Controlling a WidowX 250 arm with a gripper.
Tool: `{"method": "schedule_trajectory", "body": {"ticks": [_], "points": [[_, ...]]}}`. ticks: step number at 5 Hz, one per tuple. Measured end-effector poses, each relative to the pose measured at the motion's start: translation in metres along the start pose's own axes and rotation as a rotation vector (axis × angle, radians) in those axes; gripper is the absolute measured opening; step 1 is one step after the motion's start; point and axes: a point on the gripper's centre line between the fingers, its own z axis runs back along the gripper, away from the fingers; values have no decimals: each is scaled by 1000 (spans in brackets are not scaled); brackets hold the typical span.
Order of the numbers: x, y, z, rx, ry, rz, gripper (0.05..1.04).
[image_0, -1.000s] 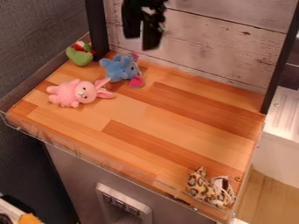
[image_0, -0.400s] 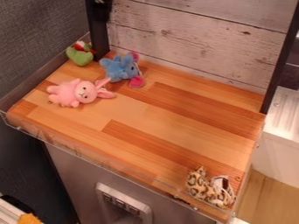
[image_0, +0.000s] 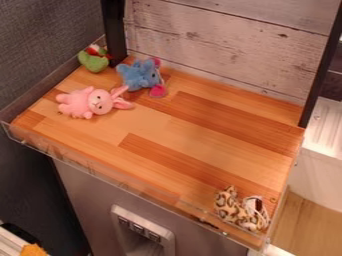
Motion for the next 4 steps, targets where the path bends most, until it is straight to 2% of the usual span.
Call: {"method": "schedule_trajectory", "body": {"ticks": [1,2,4], "points": [[-5,-6,-1,-22,0,140,999],[-7,-9,-3,-19,-17,211,999],[-8,-9,-3,-13,-21,224,998]]}}
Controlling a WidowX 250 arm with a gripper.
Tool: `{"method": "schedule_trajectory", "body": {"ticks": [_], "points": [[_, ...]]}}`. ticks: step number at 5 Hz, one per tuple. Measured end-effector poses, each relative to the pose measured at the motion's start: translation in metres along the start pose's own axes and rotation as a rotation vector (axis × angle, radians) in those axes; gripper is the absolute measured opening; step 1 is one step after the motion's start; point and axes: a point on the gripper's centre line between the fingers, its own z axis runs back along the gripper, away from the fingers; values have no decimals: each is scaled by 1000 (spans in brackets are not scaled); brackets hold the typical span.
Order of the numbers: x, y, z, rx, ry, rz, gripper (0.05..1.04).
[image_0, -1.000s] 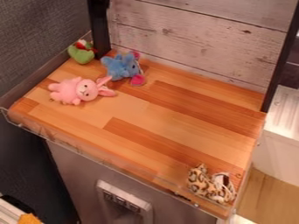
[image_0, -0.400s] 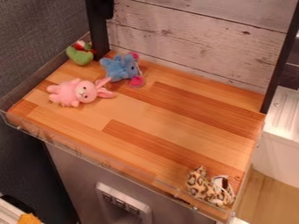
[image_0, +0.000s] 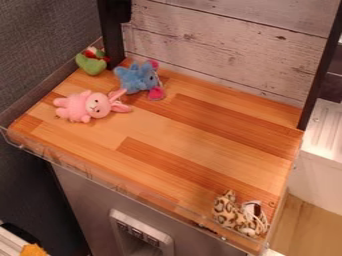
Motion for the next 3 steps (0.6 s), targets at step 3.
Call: {"method": "schedule_trajectory", "body": {"ticks": [3], "points": [[5,14,2,8,19,-216,994]]}}
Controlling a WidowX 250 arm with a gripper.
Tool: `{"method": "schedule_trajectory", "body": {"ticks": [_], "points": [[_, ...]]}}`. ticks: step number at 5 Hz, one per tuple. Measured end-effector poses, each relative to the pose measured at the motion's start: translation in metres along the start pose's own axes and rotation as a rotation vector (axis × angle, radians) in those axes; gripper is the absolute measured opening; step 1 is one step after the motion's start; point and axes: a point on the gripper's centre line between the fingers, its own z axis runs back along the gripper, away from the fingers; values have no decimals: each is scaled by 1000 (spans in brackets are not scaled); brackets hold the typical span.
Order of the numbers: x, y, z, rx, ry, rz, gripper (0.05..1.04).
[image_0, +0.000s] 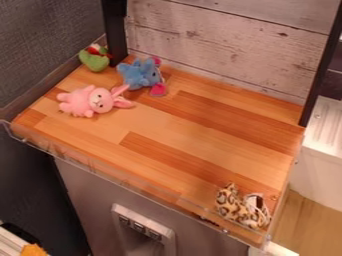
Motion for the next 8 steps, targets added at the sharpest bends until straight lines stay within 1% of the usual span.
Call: {"method": "schedule_trajectory", "body": {"ticks": [1,2,3,4,5,8], "points": [[1,1,-4,9,-2,-20,995],[2,7,-12,81,-24,10,999],[4,9,-38,92,-31,49,999],[6,7,-75,63,-25,95,999],[7,5,-107,24,-13,136,999],[9,8,-111,25,-22,138,995]]}}
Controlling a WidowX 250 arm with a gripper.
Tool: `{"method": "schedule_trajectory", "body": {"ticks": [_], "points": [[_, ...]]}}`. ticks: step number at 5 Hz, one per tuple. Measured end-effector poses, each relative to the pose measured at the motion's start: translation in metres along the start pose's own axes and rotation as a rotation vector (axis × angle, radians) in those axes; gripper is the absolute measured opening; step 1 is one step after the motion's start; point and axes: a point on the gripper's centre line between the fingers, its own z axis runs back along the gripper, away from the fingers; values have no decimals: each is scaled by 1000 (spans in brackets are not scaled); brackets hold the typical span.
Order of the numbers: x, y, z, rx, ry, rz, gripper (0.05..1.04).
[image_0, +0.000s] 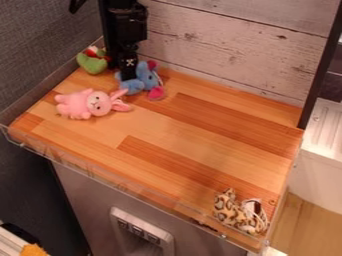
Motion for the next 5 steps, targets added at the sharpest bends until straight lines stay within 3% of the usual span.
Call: {"method": "schedule_trajectory", "body": {"ticks": [1,4,5], "points": [[0,1,0,3,2,-27,956],[1,0,1,-1,-7,-101,199],[1,-3,2,10,-15,-96,88]]}}
